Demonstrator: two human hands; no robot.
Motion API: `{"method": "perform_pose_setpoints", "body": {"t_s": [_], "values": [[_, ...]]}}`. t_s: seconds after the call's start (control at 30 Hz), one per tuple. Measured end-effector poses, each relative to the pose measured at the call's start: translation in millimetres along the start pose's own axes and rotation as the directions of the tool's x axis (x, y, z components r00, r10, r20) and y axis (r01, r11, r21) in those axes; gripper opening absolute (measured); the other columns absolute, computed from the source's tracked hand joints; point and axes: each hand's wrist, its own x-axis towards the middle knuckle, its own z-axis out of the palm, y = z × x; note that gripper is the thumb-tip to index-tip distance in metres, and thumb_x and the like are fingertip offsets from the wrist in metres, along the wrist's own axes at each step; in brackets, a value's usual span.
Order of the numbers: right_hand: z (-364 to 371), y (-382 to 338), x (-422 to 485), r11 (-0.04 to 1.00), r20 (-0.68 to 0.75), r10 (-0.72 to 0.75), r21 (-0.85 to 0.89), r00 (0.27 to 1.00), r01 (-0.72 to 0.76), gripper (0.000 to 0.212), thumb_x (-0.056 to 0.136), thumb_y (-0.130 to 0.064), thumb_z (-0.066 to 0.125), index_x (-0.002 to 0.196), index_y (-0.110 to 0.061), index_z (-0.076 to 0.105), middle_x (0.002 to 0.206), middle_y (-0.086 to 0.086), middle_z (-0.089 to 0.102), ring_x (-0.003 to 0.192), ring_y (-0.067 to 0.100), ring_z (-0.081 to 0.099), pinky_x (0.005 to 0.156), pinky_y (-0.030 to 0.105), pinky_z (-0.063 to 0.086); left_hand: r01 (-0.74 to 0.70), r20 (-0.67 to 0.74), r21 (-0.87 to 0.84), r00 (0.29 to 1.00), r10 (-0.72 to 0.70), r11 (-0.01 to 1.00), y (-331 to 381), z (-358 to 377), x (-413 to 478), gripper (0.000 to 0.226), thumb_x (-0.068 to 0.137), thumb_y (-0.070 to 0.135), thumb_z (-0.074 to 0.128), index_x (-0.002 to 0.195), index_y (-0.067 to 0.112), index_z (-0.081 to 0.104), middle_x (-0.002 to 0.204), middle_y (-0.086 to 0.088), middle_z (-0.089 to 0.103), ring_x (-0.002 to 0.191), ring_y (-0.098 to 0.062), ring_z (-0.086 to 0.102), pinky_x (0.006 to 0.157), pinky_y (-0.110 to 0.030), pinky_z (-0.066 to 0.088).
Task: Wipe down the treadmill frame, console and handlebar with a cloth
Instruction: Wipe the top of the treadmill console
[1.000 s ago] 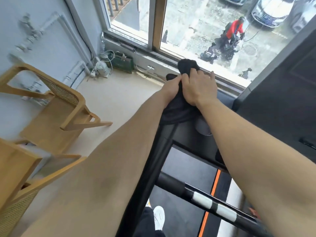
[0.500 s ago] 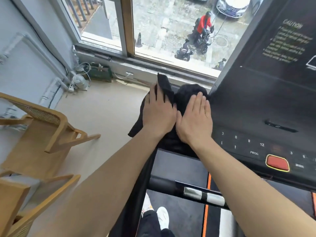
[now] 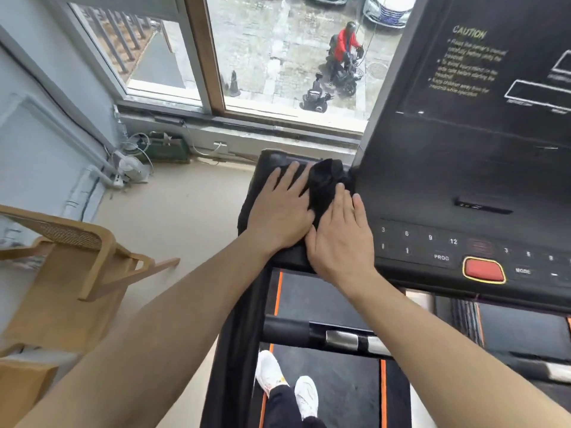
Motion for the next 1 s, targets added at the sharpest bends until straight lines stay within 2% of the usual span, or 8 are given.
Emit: {"method": "perform_pose_setpoints", "body": {"t_s": [0.13, 0.23, 0.37, 0.5, 0.63, 0.77, 0.87, 1.0], "values": [[-4, 4, 14, 0.998, 0.015, -0.035, 0.046, 0.999, 0.034, 0.079, 0.095, -0.043, 0.015, 0.153, 0.010, 0.020, 0.161, 0.032, 0.014, 0.152, 0.035, 0.013, 0.125, 0.041, -0.004, 0.033, 0.010, 0.008, 0.999, -0.033, 0.999, -3, -1, 5, 0.063, 0.099, 0.044, 0.014, 0.159, 0.027, 0.016, 0.166, 0.004, 0.017, 0.153, -0.022, 0.011, 0.122, -0.044, 0.008], [-10, 11, 45, 0.999, 0.060, -0.031, 0.041, 0.998, 0.029, 0.076, 0.097, -0.043, 0.016, 0.155, 0.006, 0.018, 0.163, 0.028, 0.012, 0.153, 0.032, 0.008, 0.124, 0.040, -0.005, 0.041, 0.009, 0.068, 0.999, -0.042, 0.997, -13, -8, 36, 0.059, 0.100, 0.043, 0.021, 0.149, 0.020, 0.044, 0.152, -0.002, 0.045, 0.143, -0.023, 0.033, 0.117, -0.043, 0.020], [-33, 10, 92, 0.999, 0.066, -0.028, -0.023, 0.997, 0.029, 0.060, 0.099, -0.032, 0.020, 0.134, 0.002, 0.055, 0.137, 0.020, 0.057, 0.134, 0.029, 0.045, 0.124, 0.041, 0.006, 0.194, 0.147, -0.042, 0.972, -0.186, 0.980, -21, -33, 79, 0.045, 0.101, 0.035, 0.033, 0.123, 0.009, 0.064, 0.129, -0.017, 0.063, 0.119, -0.035, 0.057, 0.095, -0.041, 0.040], [-43, 7, 116, 0.999, 0.149, -0.045, -0.010, 0.988, 0.047, 0.047, 0.096, -0.026, 0.024, 0.113, -0.015, 0.067, 0.120, 0.008, 0.069, 0.114, 0.026, 0.060, 0.113, 0.045, 0.021, 0.265, 0.323, -0.072, 0.918, -0.229, 0.961, -30, -43, 100, 0.046, 0.101, 0.033, 0.030, 0.122, 0.007, 0.063, 0.133, -0.019, 0.060, 0.120, -0.036, 0.056, 0.094, -0.042, 0.041], [-33, 11, 99, 0.996, 0.111, -0.078, -0.024, 0.991, 0.081, 0.053, 0.102, -0.032, 0.022, 0.129, -0.004, 0.057, 0.132, 0.016, 0.059, 0.121, 0.031, 0.053, 0.105, 0.042, 0.030, 0.177, 0.079, 0.032, 0.981, -0.179, 0.984, -25, -31, 73, 0.042, 0.099, 0.030, 0.033, 0.105, 0.004, 0.067, 0.114, -0.018, 0.067, 0.108, -0.037, 0.058, 0.087, -0.042, 0.041], [-6, 13, 34, 0.992, 0.064, -0.082, 0.104, 0.995, 0.075, 0.074, 0.102, -0.043, 0.021, 0.155, 0.008, 0.012, 0.165, 0.023, 0.005, 0.154, 0.031, 0.006, 0.125, 0.040, 0.002, 0.123, -0.060, 0.024, 0.991, -0.122, 0.992, -7, -7, 16, 0.065, 0.092, 0.040, 0.026, 0.146, 0.011, 0.046, 0.149, -0.013, 0.048, 0.141, -0.031, 0.035, 0.116, -0.050, 0.025], [3, 4, -17, 0.986, -0.008, -0.033, 0.162, 0.999, 0.034, 0.071, 0.099, -0.039, 0.024, 0.152, 0.008, 0.028, 0.164, 0.024, 0.015, 0.152, 0.033, 0.016, 0.123, 0.046, 0.010, 0.159, -0.028, -0.058, 0.987, -0.161, 0.986, 19, 1, -26, 0.068, 0.095, 0.042, 0.018, 0.158, 0.016, 0.021, 0.163, -0.007, 0.029, 0.151, -0.029, 0.018, 0.121, -0.049, 0.015], [7, -3, -57, 0.980, -0.051, -0.098, 0.168, 0.994, 0.105, 0.066, 0.098, -0.038, 0.031, 0.150, 0.003, 0.038, 0.158, 0.023, 0.032, 0.148, 0.036, 0.026, 0.123, 0.047, 0.012, 0.170, -0.035, -0.059, 0.985, -0.172, 0.984, 36, 8, -72, 0.064, 0.099, 0.041, 0.018, 0.160, 0.021, 0.015, 0.165, -0.002, 0.022, 0.152, -0.025, 0.015, 0.122, -0.046, 0.014]]}}
